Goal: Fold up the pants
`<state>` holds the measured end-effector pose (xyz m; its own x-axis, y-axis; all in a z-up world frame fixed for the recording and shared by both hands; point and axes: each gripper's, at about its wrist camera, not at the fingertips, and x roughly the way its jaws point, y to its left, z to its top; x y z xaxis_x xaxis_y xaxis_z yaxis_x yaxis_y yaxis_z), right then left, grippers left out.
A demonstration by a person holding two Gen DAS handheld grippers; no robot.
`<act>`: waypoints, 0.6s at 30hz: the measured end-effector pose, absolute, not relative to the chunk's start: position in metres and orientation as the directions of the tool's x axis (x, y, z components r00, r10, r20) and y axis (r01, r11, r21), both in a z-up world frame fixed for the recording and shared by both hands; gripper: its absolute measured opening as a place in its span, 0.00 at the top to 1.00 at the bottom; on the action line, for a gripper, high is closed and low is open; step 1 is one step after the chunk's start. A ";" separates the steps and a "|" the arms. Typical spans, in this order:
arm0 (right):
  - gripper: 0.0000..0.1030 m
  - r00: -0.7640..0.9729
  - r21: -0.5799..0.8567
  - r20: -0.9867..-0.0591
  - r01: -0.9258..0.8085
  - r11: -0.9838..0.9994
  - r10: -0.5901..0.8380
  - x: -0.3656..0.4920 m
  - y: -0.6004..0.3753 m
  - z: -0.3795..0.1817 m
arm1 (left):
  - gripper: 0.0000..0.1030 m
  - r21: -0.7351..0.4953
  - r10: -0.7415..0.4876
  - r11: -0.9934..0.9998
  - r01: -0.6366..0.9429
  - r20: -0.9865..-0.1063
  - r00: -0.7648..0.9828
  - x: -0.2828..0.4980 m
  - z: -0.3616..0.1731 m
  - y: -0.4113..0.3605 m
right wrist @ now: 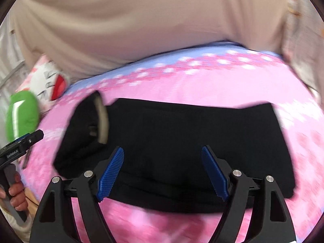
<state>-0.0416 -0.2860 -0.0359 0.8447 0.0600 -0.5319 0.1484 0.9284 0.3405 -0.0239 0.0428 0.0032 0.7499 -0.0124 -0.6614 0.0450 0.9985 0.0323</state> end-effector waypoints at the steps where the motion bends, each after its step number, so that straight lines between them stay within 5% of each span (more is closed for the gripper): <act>1: 0.20 0.844 0.360 -0.524 0.095 0.928 0.117 -0.030 -0.276 -0.032 | 0.06 0.033 0.012 0.999 0.013 -0.659 0.752 -0.025 0.005 0.055; 5: 0.17 0.788 0.411 -0.538 -0.067 0.909 0.301 0.031 -0.234 -0.032 | 0.06 -0.001 0.056 0.997 -0.077 -0.684 0.728 -0.024 -0.003 0.095; 11: 0.17 0.698 0.544 -0.594 -0.017 0.839 0.399 0.089 -0.219 -0.064 | 0.06 -0.026 0.018 0.998 -0.051 -0.702 0.712 -0.031 -0.016 0.111; 12: 0.24 0.719 0.524 -0.585 -0.018 0.852 0.375 0.087 -0.214 -0.062 | 0.06 -0.029 0.011 0.999 -0.044 -0.705 0.709 -0.031 -0.018 0.112; 13: 0.67 0.720 0.514 -0.577 -0.046 0.857 0.385 0.087 -0.207 -0.061 | 0.06 -0.031 0.003 0.999 -0.036 -0.708 0.707 -0.030 -0.021 0.110; 14: 0.78 0.700 0.538 -0.571 -0.076 0.840 0.429 0.090 -0.200 -0.061 | 0.06 -0.031 0.000 0.999 -0.032 -0.711 0.703 -0.029 -0.023 0.111; 18: 0.87 0.707 0.513 -0.576 -0.078 0.855 0.410 0.091 -0.186 -0.052 | 0.06 -0.039 -0.025 0.999 -0.005 -0.728 0.686 -0.022 -0.030 0.100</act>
